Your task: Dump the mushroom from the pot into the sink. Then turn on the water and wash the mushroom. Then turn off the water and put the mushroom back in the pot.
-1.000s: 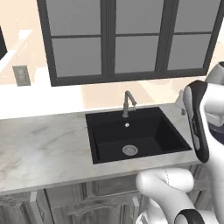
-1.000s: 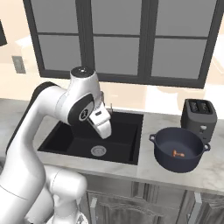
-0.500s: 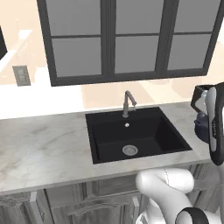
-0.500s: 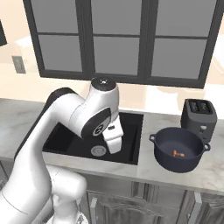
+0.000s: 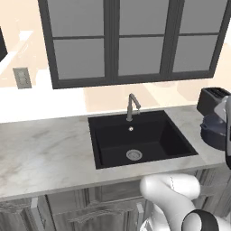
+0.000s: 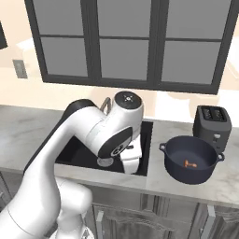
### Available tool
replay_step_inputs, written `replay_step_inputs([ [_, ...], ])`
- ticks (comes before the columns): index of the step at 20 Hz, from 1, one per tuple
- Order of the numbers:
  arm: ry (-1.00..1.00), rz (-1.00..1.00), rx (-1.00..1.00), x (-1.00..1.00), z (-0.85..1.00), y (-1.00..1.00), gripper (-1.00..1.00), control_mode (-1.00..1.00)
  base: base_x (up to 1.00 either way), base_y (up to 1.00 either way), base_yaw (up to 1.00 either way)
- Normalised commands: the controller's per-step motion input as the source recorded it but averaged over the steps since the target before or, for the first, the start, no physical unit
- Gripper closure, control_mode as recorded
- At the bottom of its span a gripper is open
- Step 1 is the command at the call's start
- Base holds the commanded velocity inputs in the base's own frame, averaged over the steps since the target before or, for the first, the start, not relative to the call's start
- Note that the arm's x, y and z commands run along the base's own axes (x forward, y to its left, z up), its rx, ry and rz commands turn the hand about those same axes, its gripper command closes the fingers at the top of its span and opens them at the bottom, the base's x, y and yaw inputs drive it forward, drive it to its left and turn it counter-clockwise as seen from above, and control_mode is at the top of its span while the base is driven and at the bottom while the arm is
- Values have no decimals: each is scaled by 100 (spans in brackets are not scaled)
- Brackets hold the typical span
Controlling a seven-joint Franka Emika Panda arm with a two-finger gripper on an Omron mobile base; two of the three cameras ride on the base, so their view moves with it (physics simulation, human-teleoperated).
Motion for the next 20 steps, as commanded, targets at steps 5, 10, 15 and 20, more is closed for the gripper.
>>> replay_step_inputs([
  [5,0,-6,5,-5,-13,-35,-100,-100,0,0,0],
  [10,0,-12,8,0,-11,-43,-100,-100,0,0,0],
  [15,0,-14,12,0,-10,-50,-100,-100,0,0,0],
  [20,3,-14,13,0,-9,-44,-100,-100,0,0,0],
])
